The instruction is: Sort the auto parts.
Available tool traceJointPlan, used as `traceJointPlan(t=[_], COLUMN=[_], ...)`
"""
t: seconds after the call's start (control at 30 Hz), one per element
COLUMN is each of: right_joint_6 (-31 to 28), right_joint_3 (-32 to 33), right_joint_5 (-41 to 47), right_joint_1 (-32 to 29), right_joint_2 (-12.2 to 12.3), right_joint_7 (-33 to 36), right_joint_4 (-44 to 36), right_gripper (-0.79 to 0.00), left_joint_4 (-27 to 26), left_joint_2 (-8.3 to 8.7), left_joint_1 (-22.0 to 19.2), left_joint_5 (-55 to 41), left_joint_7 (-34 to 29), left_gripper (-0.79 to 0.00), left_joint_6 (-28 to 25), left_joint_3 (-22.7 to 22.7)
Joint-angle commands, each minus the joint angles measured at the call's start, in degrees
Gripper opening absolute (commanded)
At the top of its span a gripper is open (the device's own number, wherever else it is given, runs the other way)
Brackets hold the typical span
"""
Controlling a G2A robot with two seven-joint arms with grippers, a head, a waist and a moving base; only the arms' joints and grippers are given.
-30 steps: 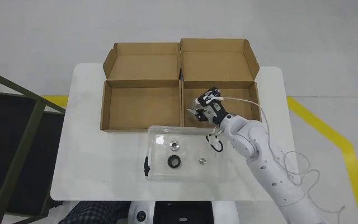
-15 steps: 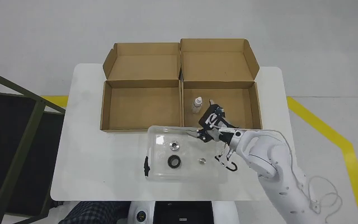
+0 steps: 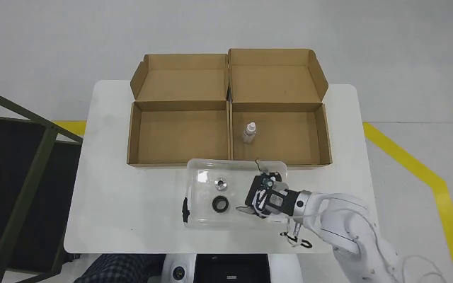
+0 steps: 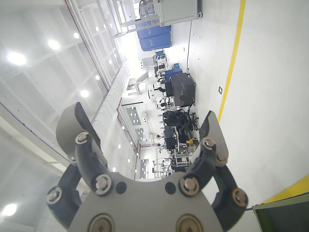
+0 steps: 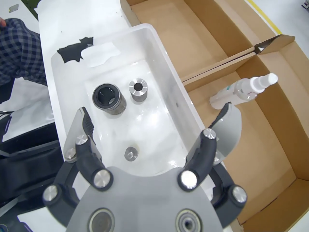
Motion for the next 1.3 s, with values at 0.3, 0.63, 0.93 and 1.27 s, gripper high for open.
traceJointPlan(t=[0.3, 0.63, 0.93, 1.27], right_joint_6=[-2.8, -4.4, -5.1, -6.2], right_joint_3=[0.7, 0.2, -1.4, -4.1], right_joint_5=[-1.9, -4.4, -5.9, -7.4], right_joint_1=[-1.6, -1.3, -0.2, 1.1], right_joint_2=[1.0, 1.7, 2.1, 2.4], right_joint_7=[2.4, 3.8, 5.1, 8.2], right_joint_4=[1.3, 2.8, 5.1, 6.3], right_gripper=[0.000, -0.052, -0.249, -0.265], left_joint_4=[0.0, 0.0, 0.0, 0.0], left_joint_2=[0.00, 0.00, 0.00, 0.00], left_joint_1=[0.0, 0.0, 0.0, 0.0], left_joint_5=[0.0, 0.0, 0.0, 0.0], left_joint_7=[0.0, 0.0, 0.0, 0.0], left_gripper=[0.000, 0.000, 0.000, 0.000], left_joint_6=[0.0, 0.0, 0.0, 0.0], left_joint_3=[0.0, 0.0, 0.0, 0.0])
